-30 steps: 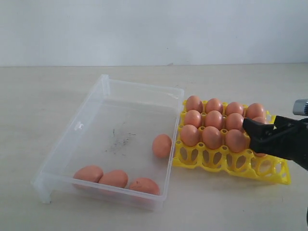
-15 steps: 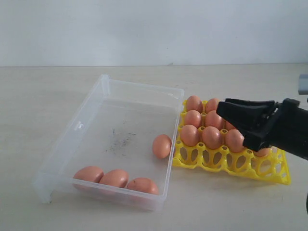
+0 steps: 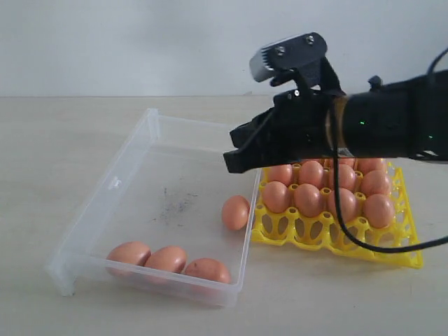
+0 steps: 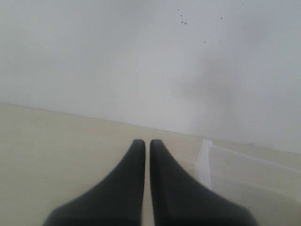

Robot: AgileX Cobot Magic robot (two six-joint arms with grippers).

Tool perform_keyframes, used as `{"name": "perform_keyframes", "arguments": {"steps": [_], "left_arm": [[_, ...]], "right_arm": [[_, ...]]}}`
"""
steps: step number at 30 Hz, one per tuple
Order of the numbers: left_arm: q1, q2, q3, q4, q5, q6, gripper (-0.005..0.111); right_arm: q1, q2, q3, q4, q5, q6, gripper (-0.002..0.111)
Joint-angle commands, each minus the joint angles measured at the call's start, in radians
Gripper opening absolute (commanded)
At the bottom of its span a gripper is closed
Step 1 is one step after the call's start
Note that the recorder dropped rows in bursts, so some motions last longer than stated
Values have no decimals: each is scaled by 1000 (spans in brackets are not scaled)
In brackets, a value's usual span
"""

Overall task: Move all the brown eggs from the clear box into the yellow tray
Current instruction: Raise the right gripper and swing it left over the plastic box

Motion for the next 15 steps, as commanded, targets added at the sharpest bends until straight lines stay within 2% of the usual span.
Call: {"name": "perform_keyframes", "arguments": {"steps": [1, 8, 11, 15], "left_arm": [[-4, 4, -4, 0, -2, -1, 4], [-4, 4, -4, 0, -2, -1, 4], [-4, 4, -4, 0, -2, -1, 4], [-4, 4, -4, 0, -2, -1, 4]], "right_arm": [[101, 17, -99, -101, 243, 140, 0], [107, 86, -195, -99, 81, 351, 0], [107, 108, -232, -199, -49, 329, 0], [107, 77, -261, -378, 2, 332, 0]]}}
